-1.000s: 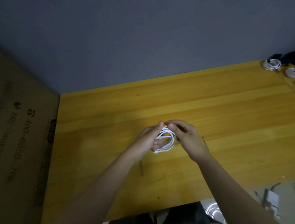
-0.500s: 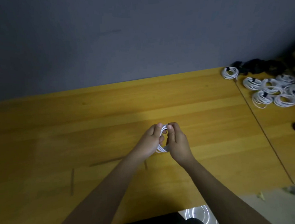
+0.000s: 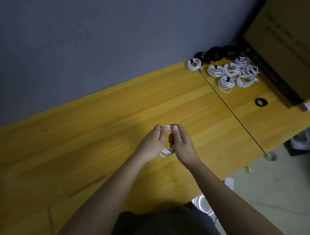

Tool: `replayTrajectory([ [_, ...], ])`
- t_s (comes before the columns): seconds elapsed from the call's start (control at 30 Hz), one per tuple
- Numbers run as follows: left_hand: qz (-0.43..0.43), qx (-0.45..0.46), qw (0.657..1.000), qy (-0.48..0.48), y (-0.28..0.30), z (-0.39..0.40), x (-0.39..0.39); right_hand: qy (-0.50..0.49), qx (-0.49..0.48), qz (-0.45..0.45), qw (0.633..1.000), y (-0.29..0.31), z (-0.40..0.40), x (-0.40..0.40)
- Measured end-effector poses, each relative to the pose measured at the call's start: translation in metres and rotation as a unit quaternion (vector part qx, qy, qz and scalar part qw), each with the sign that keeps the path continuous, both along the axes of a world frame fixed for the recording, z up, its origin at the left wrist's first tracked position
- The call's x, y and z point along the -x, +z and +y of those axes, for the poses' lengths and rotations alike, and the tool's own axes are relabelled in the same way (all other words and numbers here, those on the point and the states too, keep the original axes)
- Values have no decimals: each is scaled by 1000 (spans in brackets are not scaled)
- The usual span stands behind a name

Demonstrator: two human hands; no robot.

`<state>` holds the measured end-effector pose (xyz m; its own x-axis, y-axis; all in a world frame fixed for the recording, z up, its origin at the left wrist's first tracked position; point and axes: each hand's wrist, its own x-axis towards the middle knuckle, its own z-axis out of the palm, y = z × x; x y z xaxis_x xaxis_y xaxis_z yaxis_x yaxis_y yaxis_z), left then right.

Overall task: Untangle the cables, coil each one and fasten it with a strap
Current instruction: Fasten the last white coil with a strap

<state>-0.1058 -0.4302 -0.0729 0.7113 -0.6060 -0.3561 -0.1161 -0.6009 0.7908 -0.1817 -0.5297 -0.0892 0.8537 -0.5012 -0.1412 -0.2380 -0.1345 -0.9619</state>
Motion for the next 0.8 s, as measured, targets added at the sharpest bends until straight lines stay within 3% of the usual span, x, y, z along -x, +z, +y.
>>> replayTrajectory([
  [0.17, -50, 11, 999, -12, 4, -29, 8, -68, -47, 46, 996, 4, -12, 16],
  [0.33, -116, 20, 993, -3, 15, -65, 11, -90, -68, 21, 993, 23, -43, 9],
  [0.57, -285, -107, 951, -55, 13, -170, 22, -125, -41, 20, 991, 20, -143, 11],
  [0.63, -283, -135, 947, -76, 13, -218, 31, -129, -4, 11, 992, 14, -191, 20],
  [0.8, -183, -124, 967, -126, 17, -333, 47, -109, 72, 1, 991, 2, -319, 42],
])
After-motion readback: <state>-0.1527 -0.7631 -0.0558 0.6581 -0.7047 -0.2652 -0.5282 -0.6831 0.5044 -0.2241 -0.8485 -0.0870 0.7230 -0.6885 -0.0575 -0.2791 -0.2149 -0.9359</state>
